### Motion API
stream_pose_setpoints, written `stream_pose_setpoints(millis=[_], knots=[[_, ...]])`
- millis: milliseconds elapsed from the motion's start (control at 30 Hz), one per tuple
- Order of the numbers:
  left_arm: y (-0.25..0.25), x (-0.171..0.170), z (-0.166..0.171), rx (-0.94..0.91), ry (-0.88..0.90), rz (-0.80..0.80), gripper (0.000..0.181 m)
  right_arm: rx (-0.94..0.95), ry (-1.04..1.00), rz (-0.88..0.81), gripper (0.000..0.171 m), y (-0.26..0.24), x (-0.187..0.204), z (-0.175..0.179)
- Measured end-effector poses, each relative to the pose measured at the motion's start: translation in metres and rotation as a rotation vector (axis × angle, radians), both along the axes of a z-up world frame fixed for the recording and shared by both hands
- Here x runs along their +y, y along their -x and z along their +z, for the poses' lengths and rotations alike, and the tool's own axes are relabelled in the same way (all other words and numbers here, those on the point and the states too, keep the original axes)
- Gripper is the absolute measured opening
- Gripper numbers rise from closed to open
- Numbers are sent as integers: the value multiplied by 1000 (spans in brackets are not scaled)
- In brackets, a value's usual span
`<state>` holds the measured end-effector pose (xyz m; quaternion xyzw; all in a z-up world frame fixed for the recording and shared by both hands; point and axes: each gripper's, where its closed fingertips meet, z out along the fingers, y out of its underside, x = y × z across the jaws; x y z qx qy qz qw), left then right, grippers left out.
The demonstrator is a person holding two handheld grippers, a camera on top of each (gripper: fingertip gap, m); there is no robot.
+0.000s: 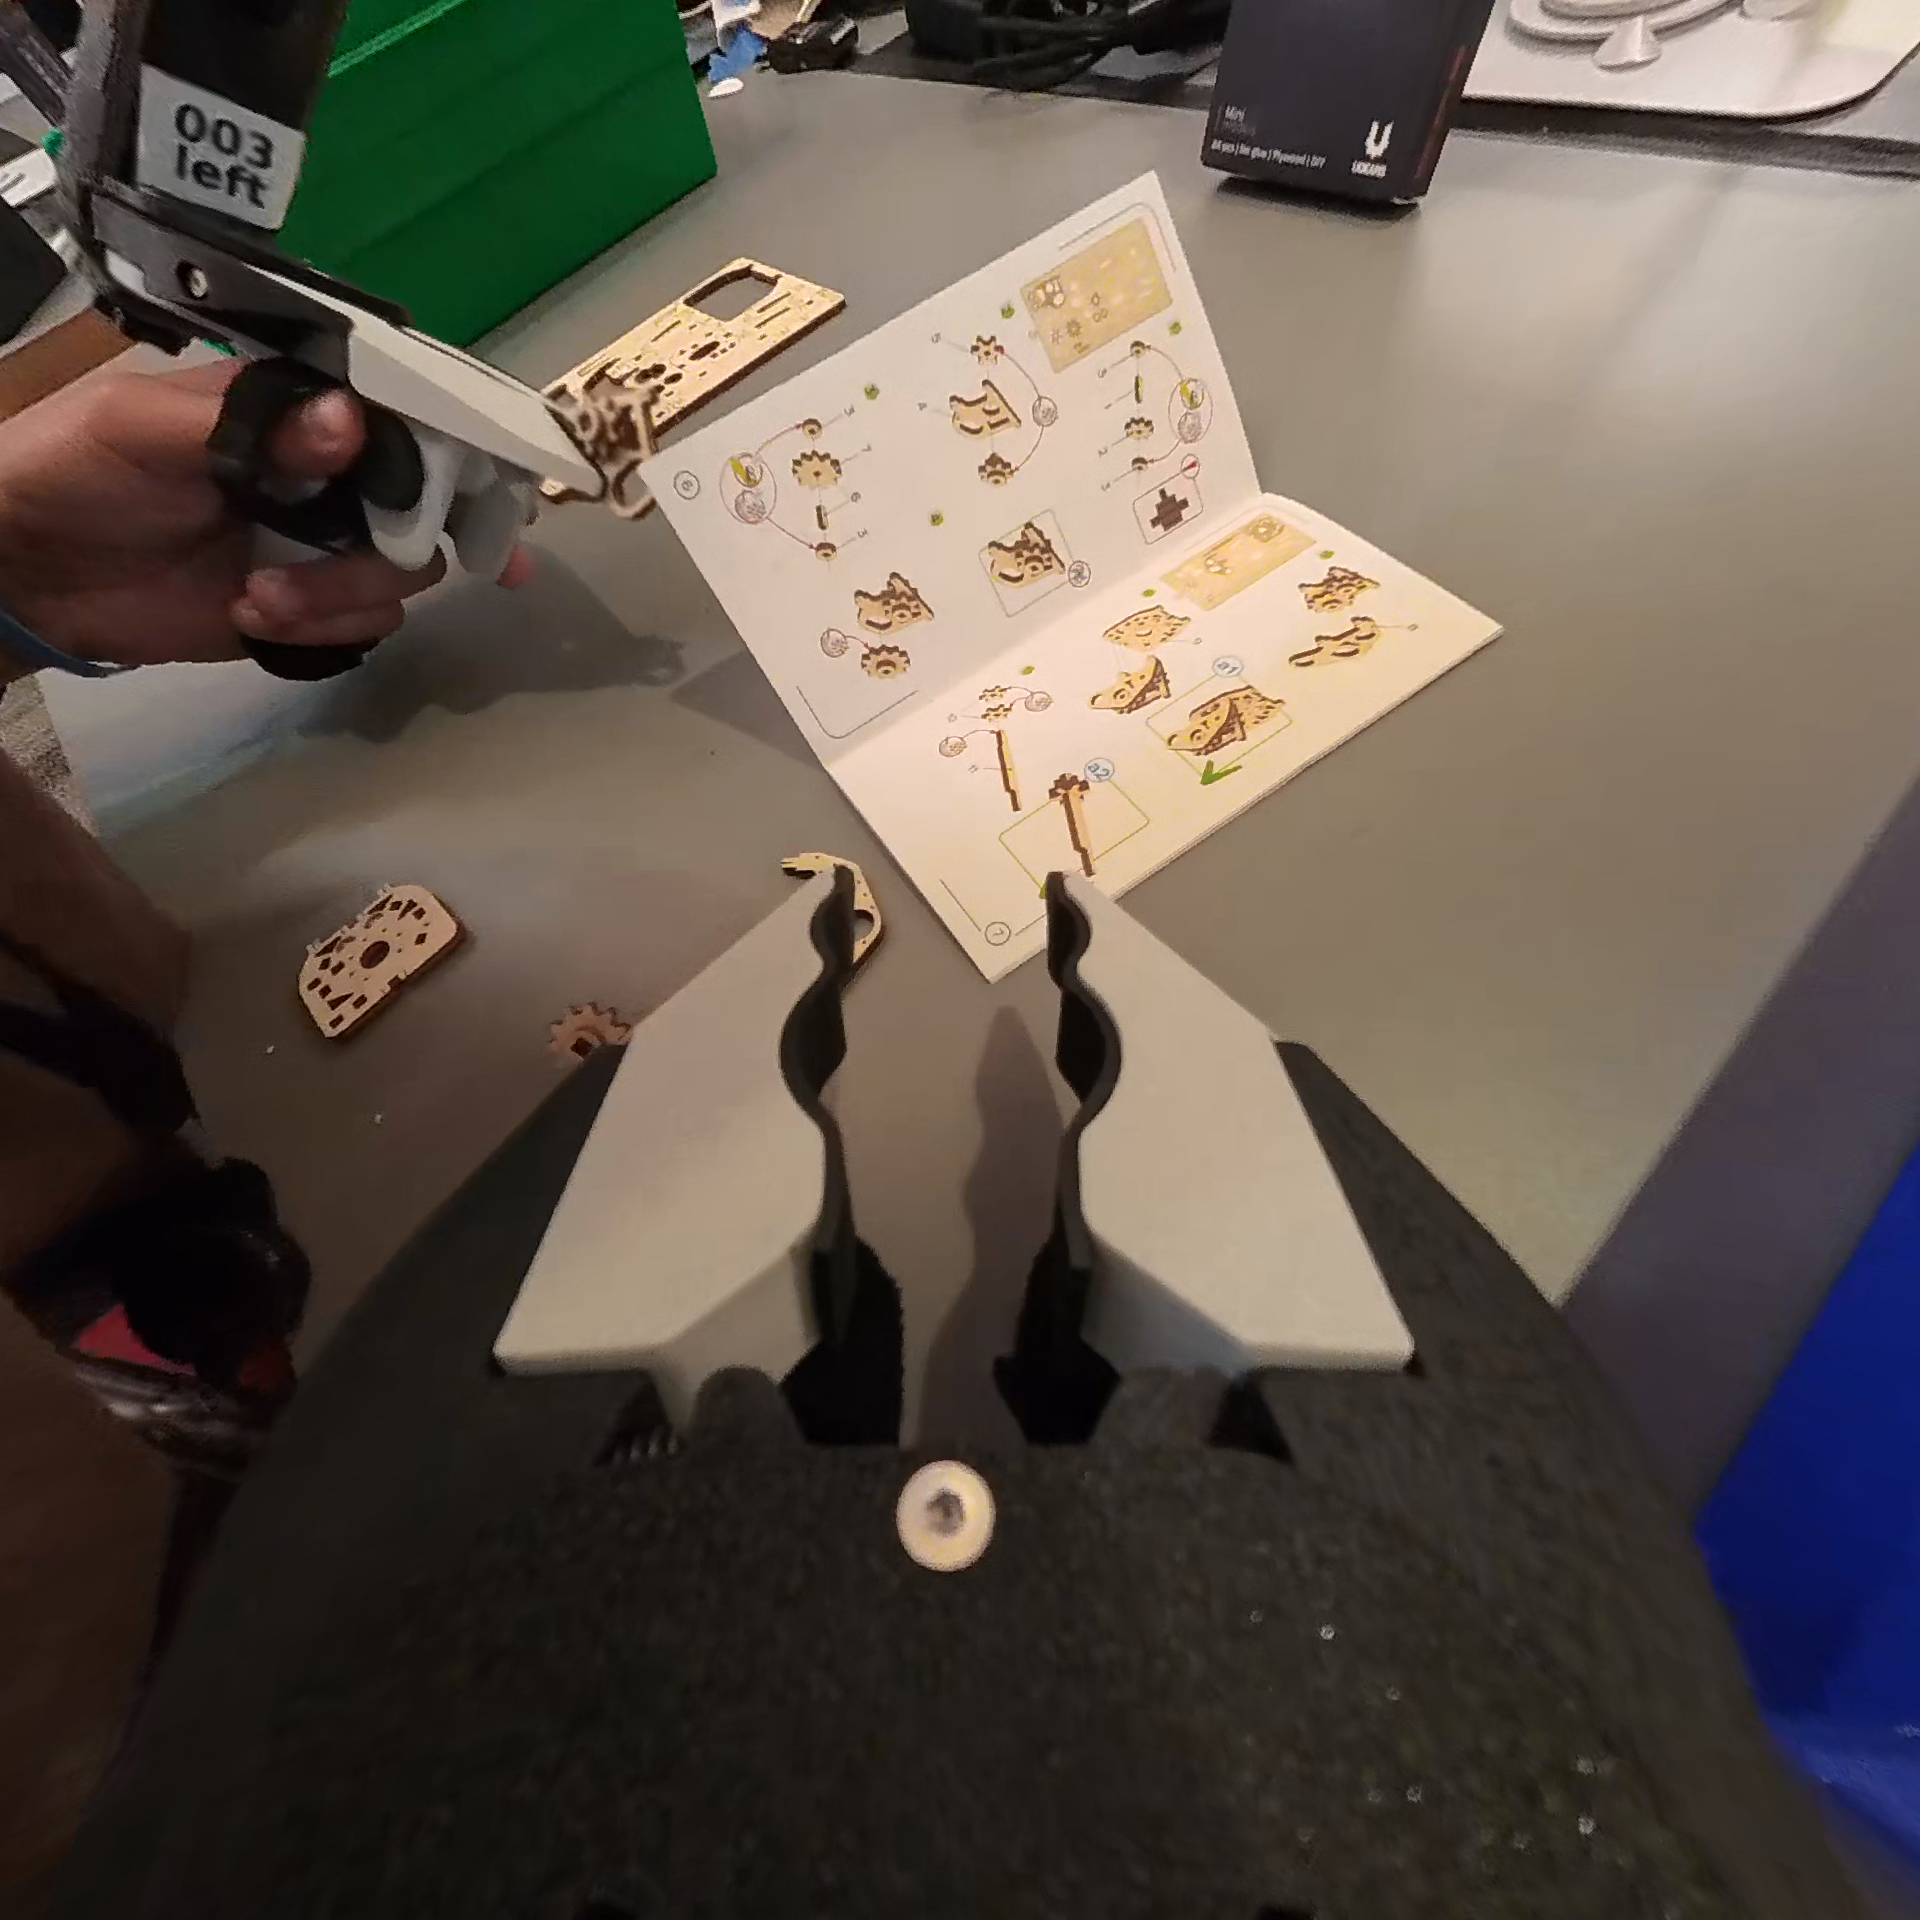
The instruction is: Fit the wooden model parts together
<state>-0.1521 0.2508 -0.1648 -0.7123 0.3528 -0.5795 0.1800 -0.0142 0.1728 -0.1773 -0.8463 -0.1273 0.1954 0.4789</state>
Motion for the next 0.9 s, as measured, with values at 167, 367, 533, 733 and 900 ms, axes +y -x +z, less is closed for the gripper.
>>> stream_pose_setpoints(millis=[167, 367, 533, 733, 900], knots=[[-1, 0, -15, 55, 69, 8, 1, -6, 1, -4, 36, -1, -1, 0], [3, -1, -22, 73, 112, 2, 1, -30, -10, 4, 36, 3, -7, 4], [4, -7, -26, 91, 107, -33, 1, -80, -18, 19, 37, 6, -10, 2], [4, -11, -33, 131, 186, -54, 1, -68, -28, 18, 36, 7, -11, 6], [10, -9, -25, 73, 288, -42, 1, -48, -23, 25, 36, 11, -12, 7]])
